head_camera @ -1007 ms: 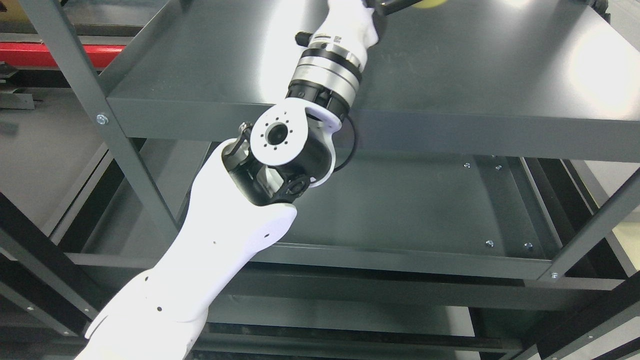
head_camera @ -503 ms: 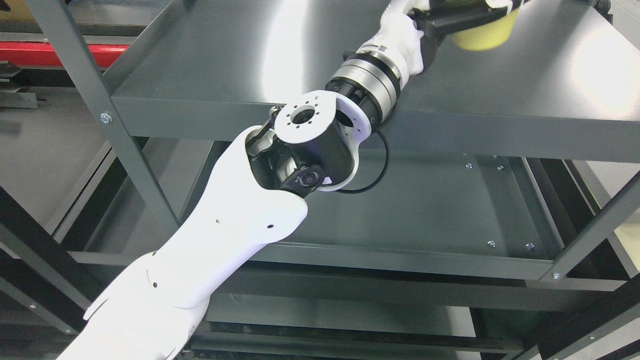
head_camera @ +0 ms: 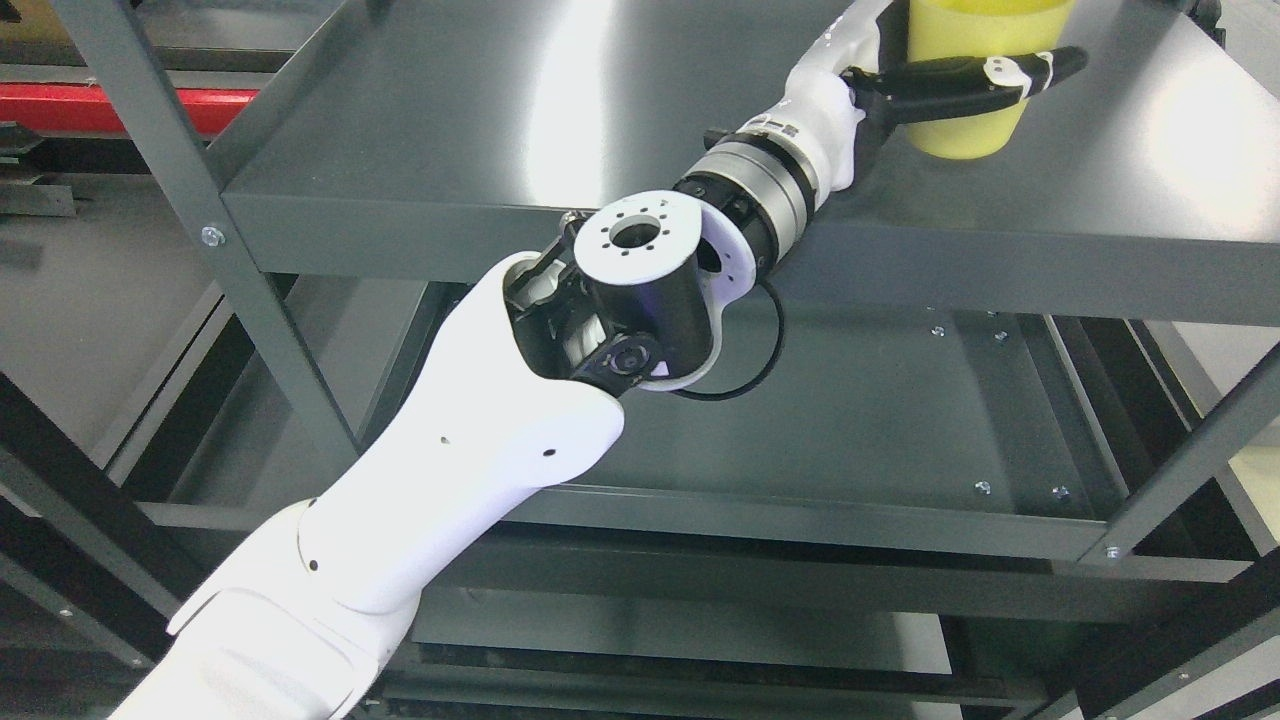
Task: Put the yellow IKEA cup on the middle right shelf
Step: 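Extend the left arm to carry the cup deep onto the shelf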
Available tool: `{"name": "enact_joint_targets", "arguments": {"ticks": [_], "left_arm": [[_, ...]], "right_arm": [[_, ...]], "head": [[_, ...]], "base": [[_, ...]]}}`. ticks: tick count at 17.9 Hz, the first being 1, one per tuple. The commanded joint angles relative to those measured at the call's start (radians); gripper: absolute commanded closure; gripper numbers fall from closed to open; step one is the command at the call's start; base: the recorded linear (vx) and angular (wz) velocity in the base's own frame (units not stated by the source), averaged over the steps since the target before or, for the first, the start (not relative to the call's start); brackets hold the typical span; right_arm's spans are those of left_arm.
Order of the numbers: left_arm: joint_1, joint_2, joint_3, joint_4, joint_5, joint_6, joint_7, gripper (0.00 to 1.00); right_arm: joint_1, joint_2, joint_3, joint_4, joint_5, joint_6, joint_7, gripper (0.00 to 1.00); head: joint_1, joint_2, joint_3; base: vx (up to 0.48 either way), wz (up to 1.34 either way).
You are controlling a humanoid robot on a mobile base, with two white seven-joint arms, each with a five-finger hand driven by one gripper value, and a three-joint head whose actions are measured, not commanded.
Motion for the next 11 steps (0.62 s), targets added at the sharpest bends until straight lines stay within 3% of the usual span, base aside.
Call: {"name": "enact_joint_targets", "arguments": {"ticks": [1,11], "left_arm": [[-0.002,0.017,0.009,0.01,-0.035,0.005,-0.001,0.04],[-0.001,0.017,0.115,-0.018,-0.06,0.003,-0.013,0.01]], "right_arm": [[0.014,-0.017,0.017,0.0,-0.025,0.001,0.0,0.01],[0.014,-0.017,0.017,0.0,-0.025,0.001,0.0,0.01]], "head": [[0.0,0.0,0.0],[0.0,0.0,0.0]], "base": [[0.0,0.0],[0.0,0.0]]}}
